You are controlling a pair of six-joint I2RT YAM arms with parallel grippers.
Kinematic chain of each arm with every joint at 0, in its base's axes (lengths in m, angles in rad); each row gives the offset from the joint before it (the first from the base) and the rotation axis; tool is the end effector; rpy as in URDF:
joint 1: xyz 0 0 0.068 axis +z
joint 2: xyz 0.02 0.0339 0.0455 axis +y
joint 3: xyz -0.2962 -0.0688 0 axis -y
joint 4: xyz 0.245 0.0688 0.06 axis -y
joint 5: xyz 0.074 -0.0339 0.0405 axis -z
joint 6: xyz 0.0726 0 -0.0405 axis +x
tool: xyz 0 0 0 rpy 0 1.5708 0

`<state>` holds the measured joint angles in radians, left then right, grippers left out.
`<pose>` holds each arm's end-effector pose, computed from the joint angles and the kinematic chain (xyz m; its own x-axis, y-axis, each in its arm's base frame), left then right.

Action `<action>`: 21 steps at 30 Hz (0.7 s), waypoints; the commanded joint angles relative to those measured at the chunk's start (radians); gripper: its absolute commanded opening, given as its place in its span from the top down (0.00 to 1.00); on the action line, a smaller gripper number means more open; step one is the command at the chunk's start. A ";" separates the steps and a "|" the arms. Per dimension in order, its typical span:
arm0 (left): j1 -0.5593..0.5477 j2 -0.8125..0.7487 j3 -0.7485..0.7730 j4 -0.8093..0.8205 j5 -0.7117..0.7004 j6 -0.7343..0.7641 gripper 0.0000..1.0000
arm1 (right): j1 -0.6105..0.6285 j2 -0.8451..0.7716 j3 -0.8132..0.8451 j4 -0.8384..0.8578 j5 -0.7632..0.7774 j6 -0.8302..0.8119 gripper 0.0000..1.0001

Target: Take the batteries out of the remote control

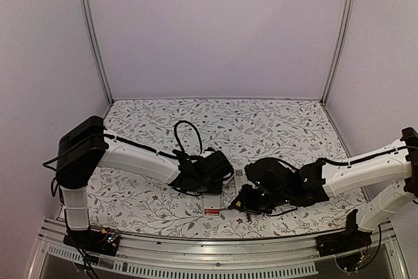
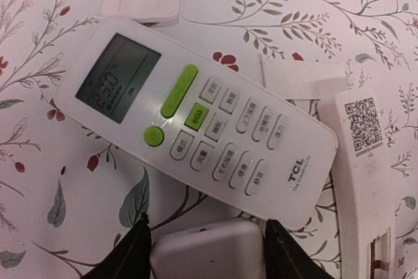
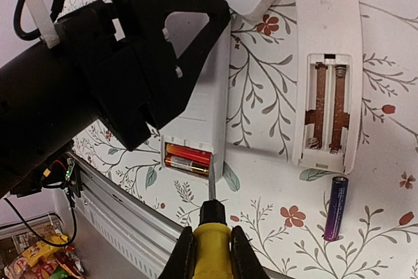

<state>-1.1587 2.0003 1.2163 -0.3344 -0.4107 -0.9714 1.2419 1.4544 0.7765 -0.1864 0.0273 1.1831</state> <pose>0.1950 -0.3738 0.1259 -0.8392 0.0297 -0.5431 0.1371 0.9778 -0.1583 0.1018 0.2920 0.1893 -0.9634 0.0423 -0.2646 -0.1280 0.7948 0.5931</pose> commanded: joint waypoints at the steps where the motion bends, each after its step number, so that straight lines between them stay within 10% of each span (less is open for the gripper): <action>1: -0.042 0.083 -0.045 -0.119 0.090 -0.021 0.49 | 0.001 -0.025 -0.025 0.224 -0.056 0.003 1.00; 21: -0.049 0.103 -0.035 -0.144 0.074 -0.026 0.49 | 0.001 -0.133 -0.116 0.374 0.000 0.002 1.00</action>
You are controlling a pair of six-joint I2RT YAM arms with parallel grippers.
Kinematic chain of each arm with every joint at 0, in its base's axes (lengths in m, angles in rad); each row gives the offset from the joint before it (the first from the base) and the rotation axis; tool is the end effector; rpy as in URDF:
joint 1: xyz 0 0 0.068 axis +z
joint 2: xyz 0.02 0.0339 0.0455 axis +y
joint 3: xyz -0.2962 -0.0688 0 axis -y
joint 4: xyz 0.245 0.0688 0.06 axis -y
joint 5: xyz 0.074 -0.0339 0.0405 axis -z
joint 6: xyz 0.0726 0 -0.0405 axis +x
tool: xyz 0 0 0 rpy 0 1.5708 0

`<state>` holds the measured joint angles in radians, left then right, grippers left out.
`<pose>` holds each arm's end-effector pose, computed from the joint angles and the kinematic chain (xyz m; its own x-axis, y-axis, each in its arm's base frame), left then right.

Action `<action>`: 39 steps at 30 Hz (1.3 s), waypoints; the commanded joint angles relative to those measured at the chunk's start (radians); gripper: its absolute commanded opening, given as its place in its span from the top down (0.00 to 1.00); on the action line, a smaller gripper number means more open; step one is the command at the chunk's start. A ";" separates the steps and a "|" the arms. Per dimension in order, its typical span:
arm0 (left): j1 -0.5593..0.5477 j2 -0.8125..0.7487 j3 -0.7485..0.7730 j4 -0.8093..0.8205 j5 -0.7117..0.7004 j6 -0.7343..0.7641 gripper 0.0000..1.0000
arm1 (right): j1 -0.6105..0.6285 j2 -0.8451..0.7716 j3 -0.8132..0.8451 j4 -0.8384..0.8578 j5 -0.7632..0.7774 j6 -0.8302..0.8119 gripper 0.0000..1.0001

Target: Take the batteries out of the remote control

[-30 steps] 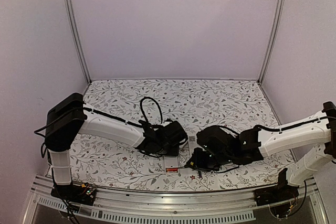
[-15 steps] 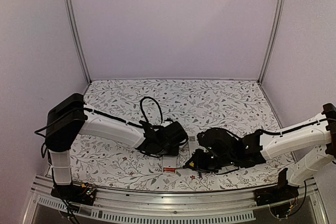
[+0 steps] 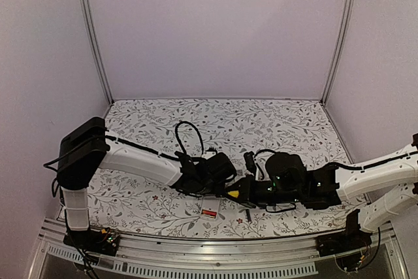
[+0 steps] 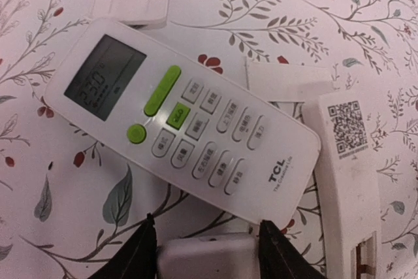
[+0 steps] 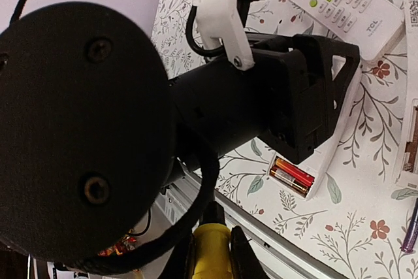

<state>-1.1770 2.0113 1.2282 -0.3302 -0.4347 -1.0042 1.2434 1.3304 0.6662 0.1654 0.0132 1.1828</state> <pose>0.1909 -0.3798 0.1256 -0.8312 0.0061 -0.5559 0.1208 0.9780 -0.1699 0.1000 0.2914 0.2273 -0.9312 0.1364 -0.3381 -0.2144 0.5451 0.8105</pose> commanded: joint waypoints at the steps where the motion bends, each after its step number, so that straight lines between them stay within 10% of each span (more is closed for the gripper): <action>1: -0.030 0.092 -0.047 -0.150 0.097 0.007 0.49 | -0.001 -0.007 0.006 -0.022 0.022 0.006 1.00; 9: -0.030 0.084 -0.048 -0.150 0.094 -0.002 0.49 | 0.030 0.016 0.068 -0.334 0.067 0.069 1.00; 39: -0.031 0.081 -0.045 -0.150 0.092 -0.002 0.48 | 0.035 0.166 0.201 -0.479 0.039 0.075 1.00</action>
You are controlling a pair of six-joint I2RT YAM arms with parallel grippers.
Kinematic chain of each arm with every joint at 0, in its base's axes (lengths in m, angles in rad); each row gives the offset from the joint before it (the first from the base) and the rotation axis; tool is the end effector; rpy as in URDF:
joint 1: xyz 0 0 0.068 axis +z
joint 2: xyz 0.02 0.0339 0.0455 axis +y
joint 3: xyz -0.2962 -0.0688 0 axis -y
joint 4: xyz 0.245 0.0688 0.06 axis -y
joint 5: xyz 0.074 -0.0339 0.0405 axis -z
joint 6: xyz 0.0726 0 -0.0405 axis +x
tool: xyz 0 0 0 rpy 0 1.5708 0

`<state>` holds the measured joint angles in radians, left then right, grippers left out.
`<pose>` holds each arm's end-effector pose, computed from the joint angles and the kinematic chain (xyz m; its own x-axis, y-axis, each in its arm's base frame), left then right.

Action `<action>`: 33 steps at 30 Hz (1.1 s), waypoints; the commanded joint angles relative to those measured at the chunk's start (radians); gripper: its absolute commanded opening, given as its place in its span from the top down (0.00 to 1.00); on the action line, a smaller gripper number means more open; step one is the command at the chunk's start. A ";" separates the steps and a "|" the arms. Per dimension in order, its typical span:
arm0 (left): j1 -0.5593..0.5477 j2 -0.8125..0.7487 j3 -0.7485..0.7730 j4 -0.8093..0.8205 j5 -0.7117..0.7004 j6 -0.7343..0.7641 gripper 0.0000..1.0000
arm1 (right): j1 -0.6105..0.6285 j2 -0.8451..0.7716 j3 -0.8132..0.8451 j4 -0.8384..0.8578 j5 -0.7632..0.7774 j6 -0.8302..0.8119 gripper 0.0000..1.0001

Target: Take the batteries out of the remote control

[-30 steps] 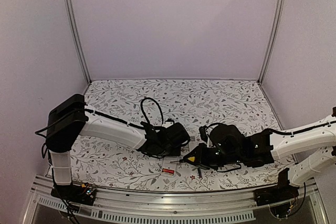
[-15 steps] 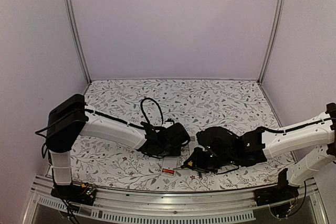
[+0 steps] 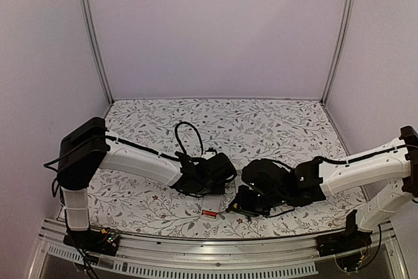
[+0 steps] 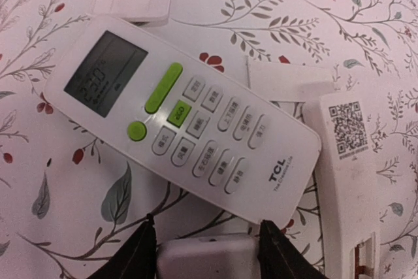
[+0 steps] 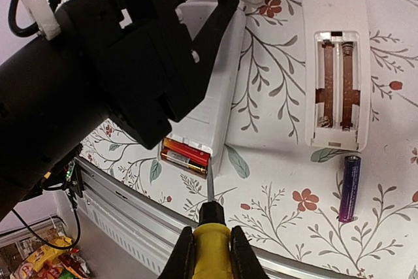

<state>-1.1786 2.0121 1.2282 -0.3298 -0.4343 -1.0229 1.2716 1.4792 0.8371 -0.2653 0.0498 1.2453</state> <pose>0.1903 -0.3802 0.1253 -0.8336 -0.0105 -0.5522 0.1069 0.9778 -0.1801 0.0964 0.3002 0.1943 -0.9700 0.0659 -0.2341 -0.0823 0.8169 0.5709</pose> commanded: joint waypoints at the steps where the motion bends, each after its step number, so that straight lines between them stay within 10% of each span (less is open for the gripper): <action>1: -0.029 0.080 -0.045 -0.151 0.091 0.017 0.49 | 0.006 0.022 0.033 -0.052 0.002 0.014 1.00; 14: -0.029 0.085 -0.058 -0.152 0.095 -0.007 0.52 | 0.003 0.075 0.044 -0.056 -0.006 0.041 1.00; 33: -0.032 0.114 -0.076 -0.150 0.115 -0.055 0.58 | -0.018 -0.008 -0.132 0.369 0.052 0.132 1.00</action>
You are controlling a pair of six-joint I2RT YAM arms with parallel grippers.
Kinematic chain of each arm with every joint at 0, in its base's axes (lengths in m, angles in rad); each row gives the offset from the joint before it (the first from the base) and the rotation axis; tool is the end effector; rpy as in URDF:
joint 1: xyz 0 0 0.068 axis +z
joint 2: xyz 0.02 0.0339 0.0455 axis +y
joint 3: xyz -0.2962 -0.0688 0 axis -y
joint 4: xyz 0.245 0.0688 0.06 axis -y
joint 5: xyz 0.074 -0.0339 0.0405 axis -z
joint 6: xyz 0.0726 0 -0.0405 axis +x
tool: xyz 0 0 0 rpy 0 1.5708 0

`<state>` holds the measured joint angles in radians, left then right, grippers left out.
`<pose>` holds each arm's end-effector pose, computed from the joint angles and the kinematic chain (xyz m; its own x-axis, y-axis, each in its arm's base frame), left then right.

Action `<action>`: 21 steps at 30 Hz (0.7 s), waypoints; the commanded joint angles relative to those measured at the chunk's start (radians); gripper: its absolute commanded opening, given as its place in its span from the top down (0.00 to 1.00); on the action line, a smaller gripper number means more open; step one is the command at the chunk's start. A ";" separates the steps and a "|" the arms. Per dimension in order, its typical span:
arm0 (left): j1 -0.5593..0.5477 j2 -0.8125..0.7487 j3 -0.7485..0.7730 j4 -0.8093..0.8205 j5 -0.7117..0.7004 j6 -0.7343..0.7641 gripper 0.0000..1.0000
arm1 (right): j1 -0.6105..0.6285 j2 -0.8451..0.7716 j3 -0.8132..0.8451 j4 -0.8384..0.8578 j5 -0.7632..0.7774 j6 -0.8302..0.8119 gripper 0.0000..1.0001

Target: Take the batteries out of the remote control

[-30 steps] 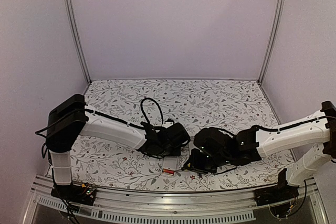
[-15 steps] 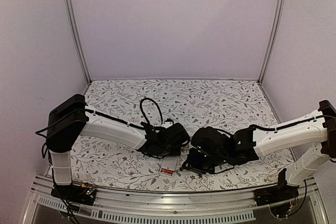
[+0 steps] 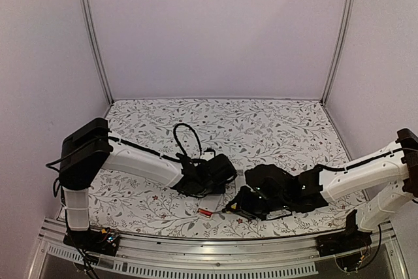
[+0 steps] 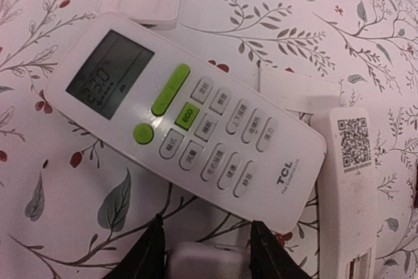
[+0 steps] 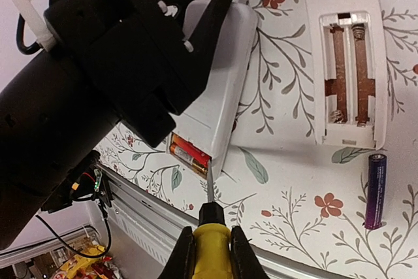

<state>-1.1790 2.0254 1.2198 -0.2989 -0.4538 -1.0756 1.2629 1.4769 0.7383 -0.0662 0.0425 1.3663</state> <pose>0.1919 -0.3812 0.1201 -0.8268 -0.0699 -0.5582 0.0589 0.9760 -0.2095 0.0985 0.2996 0.1822 -0.9679 0.1845 -0.1708 0.0223 0.7397 0.6726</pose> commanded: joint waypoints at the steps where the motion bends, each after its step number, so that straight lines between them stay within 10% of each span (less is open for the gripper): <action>1: -0.033 0.101 -0.068 -0.181 0.136 -0.005 0.58 | -0.010 -0.006 -0.036 0.187 0.062 0.009 1.00; 11: -0.036 0.105 -0.069 -0.183 0.137 -0.008 0.59 | -0.008 -0.037 -0.074 0.283 0.125 0.001 1.00; 21: -0.037 0.108 -0.056 -0.196 0.123 0.002 0.59 | 0.029 -0.069 0.036 -0.112 0.153 -0.018 1.00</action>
<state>-1.1793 2.0304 1.2201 -0.2932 -0.4538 -1.0897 1.2705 1.4342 0.7265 -0.0135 0.1764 1.3685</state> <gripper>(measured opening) 0.413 0.133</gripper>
